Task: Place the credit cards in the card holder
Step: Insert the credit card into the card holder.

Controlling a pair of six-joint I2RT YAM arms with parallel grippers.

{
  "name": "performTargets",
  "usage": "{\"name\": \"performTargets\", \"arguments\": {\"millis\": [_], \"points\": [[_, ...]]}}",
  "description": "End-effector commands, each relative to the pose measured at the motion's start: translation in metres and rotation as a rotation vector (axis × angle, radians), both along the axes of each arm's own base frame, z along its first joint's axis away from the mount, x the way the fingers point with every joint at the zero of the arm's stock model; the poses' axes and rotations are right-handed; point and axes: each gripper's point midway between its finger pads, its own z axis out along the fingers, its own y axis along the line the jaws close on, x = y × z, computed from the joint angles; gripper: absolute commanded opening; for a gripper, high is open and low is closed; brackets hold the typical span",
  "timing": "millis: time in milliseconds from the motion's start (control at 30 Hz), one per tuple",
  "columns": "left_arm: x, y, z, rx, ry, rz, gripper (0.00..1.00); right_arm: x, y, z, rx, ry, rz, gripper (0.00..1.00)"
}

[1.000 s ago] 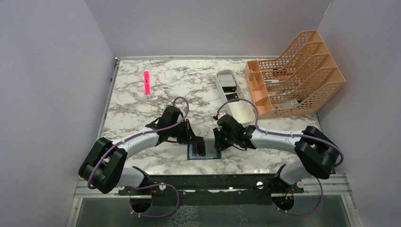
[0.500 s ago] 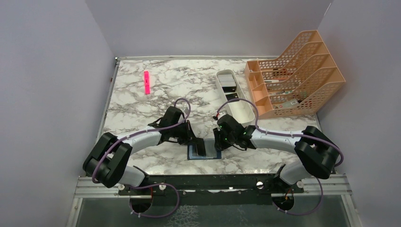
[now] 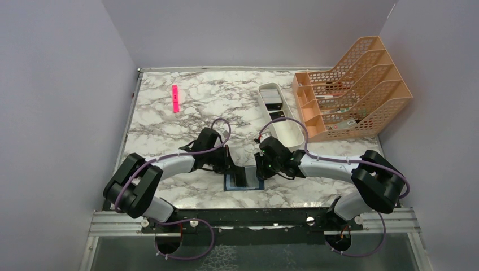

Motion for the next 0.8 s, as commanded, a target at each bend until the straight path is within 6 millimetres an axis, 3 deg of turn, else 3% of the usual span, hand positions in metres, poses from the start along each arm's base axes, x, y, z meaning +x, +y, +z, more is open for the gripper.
{"name": "performTargets", "arguments": {"millis": [0,500,767], "points": [[-0.008,0.001,-0.011,0.026,0.007,-0.045,0.00,-0.004,-0.008,-0.014,-0.046,0.014,0.002,0.27],[-0.009,-0.002,-0.022,0.062,0.032,-0.050,0.00,-0.005,-0.008,-0.017,-0.046,0.020,0.000,0.27],[-0.009,-0.005,-0.026,0.084,0.037,-0.062,0.08,-0.004,-0.004,-0.018,-0.034,0.027,-0.003,0.27]]}}
